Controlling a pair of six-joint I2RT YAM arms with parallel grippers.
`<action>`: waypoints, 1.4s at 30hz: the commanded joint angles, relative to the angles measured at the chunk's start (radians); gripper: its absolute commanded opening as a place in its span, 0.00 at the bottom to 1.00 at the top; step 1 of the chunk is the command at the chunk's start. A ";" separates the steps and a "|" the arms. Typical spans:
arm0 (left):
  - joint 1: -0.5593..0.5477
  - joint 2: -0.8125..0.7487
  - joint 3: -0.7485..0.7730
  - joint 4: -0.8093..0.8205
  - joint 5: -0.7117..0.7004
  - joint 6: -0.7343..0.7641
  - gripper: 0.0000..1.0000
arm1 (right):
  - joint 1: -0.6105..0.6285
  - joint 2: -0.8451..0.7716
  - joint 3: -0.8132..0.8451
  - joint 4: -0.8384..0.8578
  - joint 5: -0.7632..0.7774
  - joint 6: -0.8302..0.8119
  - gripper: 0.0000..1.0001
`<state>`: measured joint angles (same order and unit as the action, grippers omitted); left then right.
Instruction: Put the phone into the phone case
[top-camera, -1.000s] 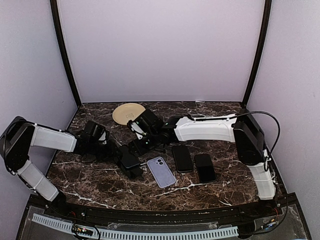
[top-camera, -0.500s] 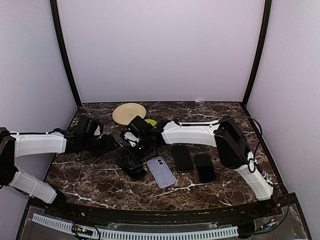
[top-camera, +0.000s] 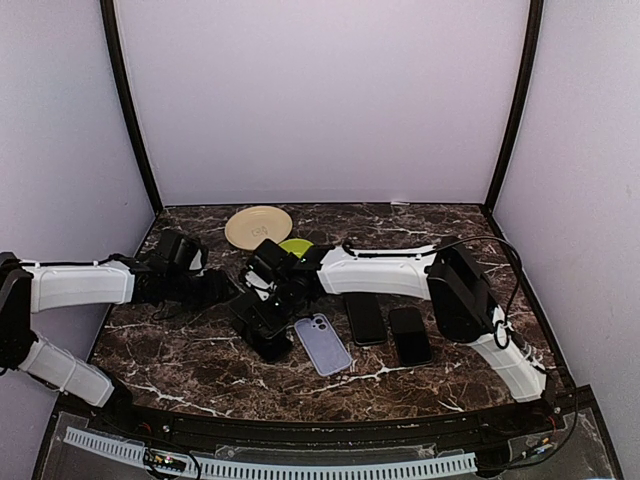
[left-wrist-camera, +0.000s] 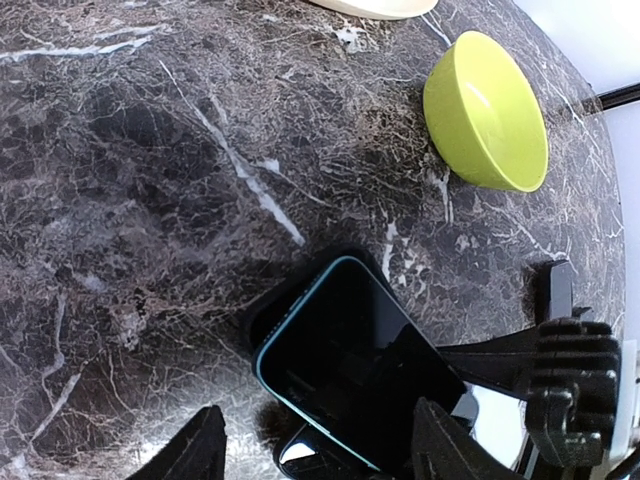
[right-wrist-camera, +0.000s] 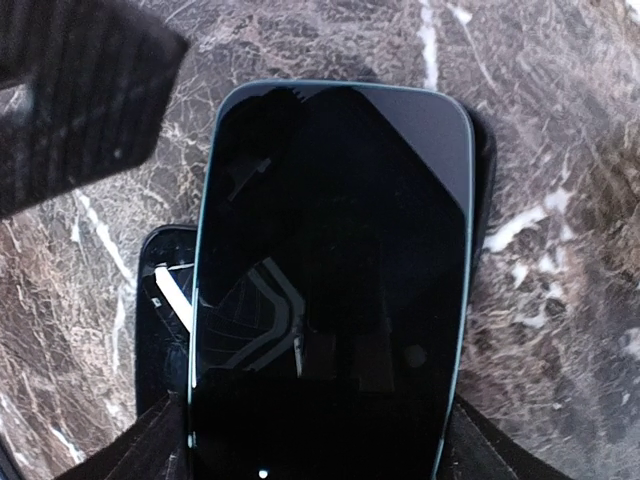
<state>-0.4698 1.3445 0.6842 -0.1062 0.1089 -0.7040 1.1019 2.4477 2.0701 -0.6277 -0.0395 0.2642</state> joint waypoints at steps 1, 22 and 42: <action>0.003 -0.012 0.020 -0.025 -0.022 0.029 0.66 | 0.006 0.031 0.001 -0.040 0.059 -0.020 0.70; -0.033 -0.113 0.065 0.092 0.276 0.156 0.68 | -0.023 -0.513 -0.665 0.575 -0.122 -0.074 0.36; -0.217 -0.111 0.259 0.204 0.385 0.135 0.63 | 0.007 -0.953 -1.091 1.013 0.157 -0.178 0.29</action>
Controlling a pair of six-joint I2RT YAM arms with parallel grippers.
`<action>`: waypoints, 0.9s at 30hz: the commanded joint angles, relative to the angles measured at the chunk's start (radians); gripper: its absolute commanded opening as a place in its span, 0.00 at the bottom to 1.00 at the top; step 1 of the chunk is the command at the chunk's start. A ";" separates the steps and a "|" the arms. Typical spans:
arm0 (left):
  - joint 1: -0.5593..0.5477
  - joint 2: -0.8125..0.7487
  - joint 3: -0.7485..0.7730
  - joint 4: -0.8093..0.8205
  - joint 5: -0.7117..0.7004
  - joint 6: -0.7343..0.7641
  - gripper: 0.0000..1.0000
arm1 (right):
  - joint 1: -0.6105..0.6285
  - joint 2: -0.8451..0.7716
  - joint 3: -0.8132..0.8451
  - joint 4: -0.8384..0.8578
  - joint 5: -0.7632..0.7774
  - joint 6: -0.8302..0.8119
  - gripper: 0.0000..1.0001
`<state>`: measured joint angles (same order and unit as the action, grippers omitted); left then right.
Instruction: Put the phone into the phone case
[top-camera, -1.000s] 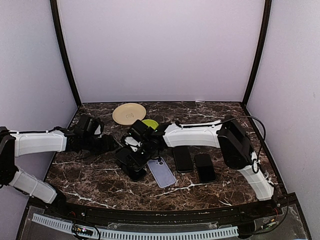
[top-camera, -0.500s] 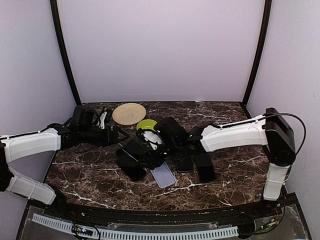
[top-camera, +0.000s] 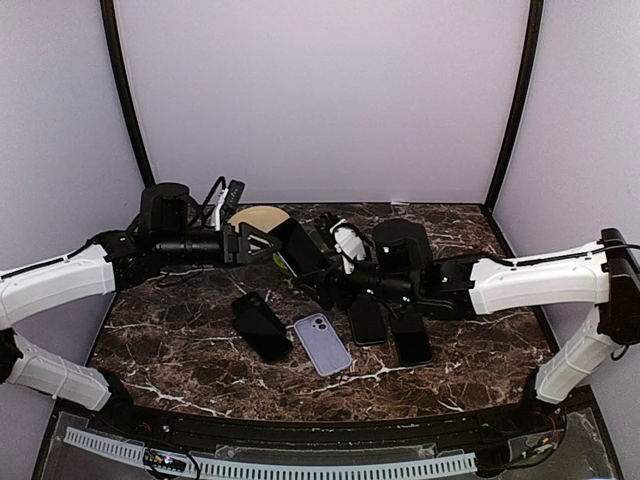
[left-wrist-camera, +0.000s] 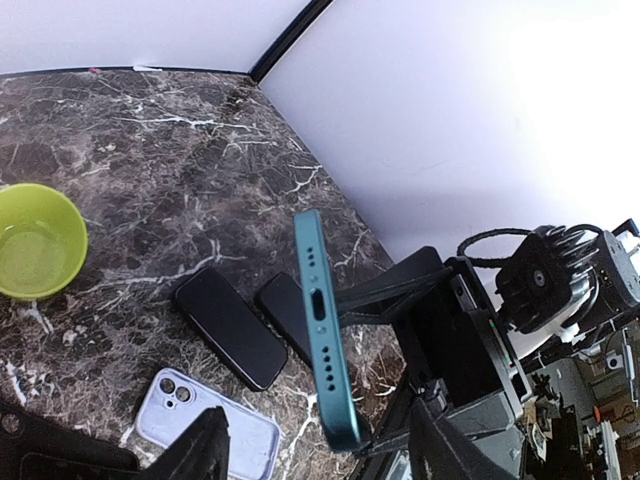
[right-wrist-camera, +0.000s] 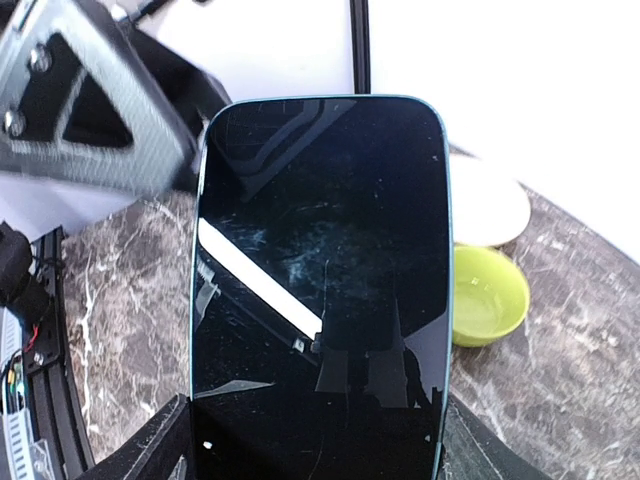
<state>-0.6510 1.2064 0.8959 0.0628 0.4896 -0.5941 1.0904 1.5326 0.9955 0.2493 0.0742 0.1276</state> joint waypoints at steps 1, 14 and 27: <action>-0.041 0.038 0.053 0.041 -0.003 0.029 0.59 | 0.021 -0.042 -0.018 0.140 0.047 -0.047 0.29; -0.088 0.091 0.117 0.017 -0.016 0.075 0.00 | 0.029 -0.054 -0.037 0.140 0.080 -0.071 0.28; -0.120 0.088 0.129 -0.001 -0.068 0.097 0.00 | 0.028 0.115 0.195 -0.048 0.137 -0.087 0.98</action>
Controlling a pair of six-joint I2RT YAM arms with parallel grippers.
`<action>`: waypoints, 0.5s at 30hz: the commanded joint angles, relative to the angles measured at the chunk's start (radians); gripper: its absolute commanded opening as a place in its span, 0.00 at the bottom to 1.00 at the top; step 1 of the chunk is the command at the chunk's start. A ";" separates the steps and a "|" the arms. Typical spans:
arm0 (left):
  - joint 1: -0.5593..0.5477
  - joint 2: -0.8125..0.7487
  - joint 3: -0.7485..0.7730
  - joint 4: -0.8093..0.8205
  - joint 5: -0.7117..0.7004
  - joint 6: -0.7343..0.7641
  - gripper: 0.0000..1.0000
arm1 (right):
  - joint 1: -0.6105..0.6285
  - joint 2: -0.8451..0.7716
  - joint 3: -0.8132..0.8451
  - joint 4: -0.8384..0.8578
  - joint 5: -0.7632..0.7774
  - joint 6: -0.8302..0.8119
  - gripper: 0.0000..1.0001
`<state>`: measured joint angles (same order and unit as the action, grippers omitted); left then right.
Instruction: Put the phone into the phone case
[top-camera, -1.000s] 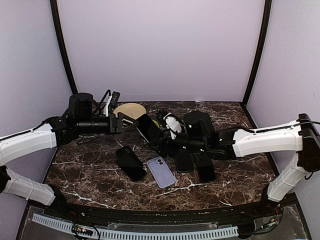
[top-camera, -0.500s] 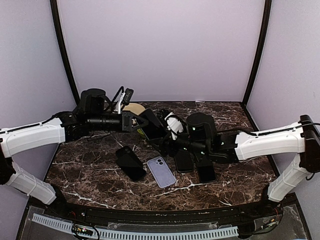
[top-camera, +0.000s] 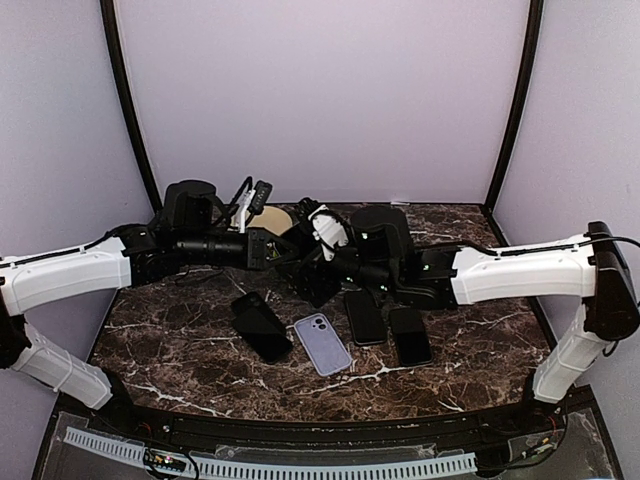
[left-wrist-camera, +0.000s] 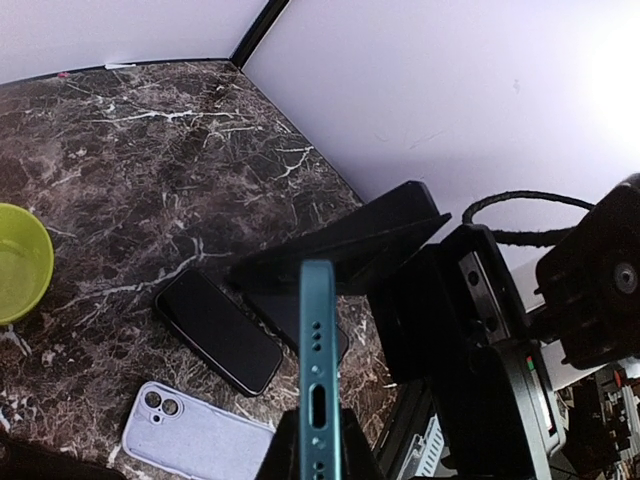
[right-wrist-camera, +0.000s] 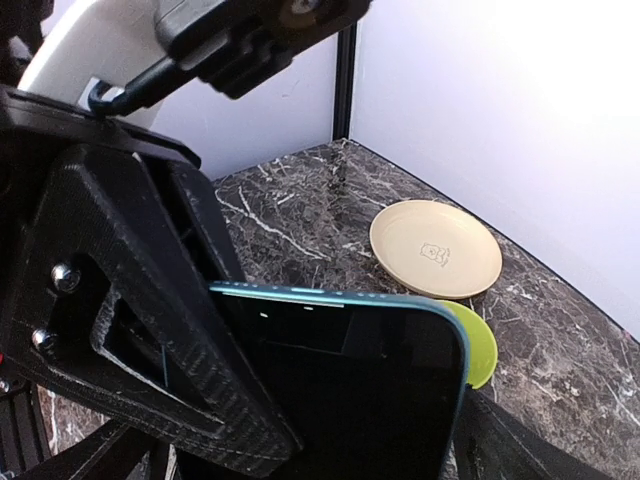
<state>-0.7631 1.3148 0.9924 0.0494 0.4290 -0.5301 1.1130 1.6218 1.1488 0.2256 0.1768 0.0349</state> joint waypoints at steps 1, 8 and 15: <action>-0.008 -0.022 0.030 0.011 -0.009 0.035 0.00 | 0.005 0.030 0.047 -0.030 0.039 0.007 0.95; -0.008 -0.022 0.027 0.006 -0.025 0.042 0.01 | 0.002 0.045 0.067 -0.079 0.051 0.035 0.65; -0.006 0.000 0.034 -0.171 -0.249 0.081 0.80 | -0.011 0.058 0.006 -0.197 0.036 0.206 0.44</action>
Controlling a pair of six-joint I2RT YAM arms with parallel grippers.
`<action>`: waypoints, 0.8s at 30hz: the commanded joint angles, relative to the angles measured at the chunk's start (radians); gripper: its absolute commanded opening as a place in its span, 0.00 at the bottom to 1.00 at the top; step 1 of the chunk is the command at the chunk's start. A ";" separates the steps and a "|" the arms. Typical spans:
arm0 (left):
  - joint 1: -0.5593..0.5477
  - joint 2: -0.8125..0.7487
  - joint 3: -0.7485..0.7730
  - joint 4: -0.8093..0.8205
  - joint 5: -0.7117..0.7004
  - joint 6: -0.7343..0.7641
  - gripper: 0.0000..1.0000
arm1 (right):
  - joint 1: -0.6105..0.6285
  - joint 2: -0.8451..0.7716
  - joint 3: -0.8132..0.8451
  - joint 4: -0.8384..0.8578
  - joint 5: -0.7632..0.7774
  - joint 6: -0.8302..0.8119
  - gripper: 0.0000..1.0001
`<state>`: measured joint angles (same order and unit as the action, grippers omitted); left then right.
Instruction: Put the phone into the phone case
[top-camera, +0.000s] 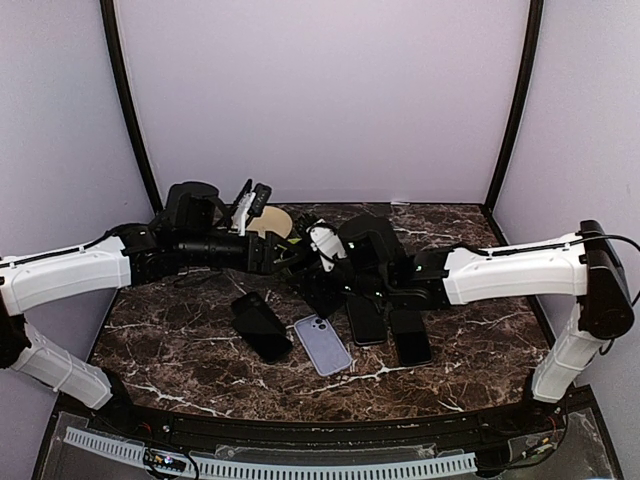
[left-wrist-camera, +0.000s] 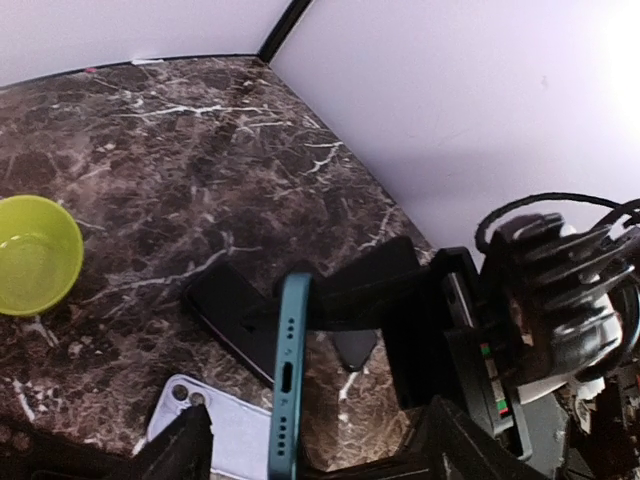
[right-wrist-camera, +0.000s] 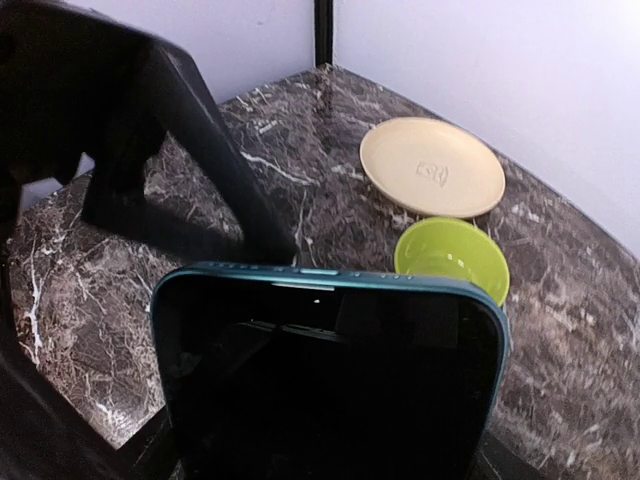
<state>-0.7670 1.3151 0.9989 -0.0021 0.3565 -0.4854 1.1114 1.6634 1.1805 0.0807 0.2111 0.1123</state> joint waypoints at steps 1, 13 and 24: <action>-0.002 0.003 0.028 -0.142 -0.215 0.060 0.82 | -0.009 0.036 -0.031 -0.059 -0.029 0.163 0.42; -0.004 0.240 0.000 -0.278 -0.180 0.209 0.53 | -0.046 0.043 -0.137 -0.125 -0.063 0.371 0.26; -0.018 0.590 0.215 -0.351 -0.126 0.341 0.35 | -0.098 -0.110 -0.264 -0.158 -0.026 0.385 0.26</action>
<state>-0.7757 1.8702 1.1709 -0.3012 0.1909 -0.1947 1.0142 1.5887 0.9352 -0.1226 0.1623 0.4793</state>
